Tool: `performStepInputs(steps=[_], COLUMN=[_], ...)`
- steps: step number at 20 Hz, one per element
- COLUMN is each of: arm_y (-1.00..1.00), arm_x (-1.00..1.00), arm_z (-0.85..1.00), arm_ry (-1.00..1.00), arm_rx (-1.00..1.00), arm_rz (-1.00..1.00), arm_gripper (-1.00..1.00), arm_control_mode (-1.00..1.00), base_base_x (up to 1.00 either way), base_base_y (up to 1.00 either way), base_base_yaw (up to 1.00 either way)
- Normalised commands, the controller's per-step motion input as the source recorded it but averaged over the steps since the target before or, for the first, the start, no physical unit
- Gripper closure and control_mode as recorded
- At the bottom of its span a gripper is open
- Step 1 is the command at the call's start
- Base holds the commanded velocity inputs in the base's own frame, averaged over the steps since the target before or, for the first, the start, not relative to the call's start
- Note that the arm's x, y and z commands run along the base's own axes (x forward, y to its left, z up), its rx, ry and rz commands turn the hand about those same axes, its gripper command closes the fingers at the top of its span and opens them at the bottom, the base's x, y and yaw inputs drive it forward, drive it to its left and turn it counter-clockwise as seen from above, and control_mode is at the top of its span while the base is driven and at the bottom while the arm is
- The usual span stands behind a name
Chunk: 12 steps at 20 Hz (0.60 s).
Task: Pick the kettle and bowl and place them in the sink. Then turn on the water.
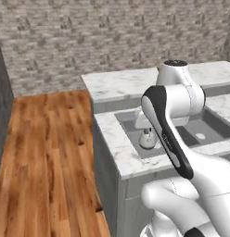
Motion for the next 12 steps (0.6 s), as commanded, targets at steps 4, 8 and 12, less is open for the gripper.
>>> performStepInputs(steps=[4,8,12], arm_y=[0.00,0.00,0.00], arm_x=[0.00,0.00,0.00], arm_z=[0.00,0.00,0.00], arm_ry=[0.00,0.00,0.00], arm_rx=[0.00,0.00,0.00], arm_rz=[0.00,0.00,0.00], arm_gripper=[-1.00,-1.00,-1.00], arm_control_mode=[1.00,1.00,1.00], base_base_x=[0.01,0.00,0.00], base_base_y=[0.82,0.69,0.64], base_base_yaw=[-0.41,-0.46,-0.48])
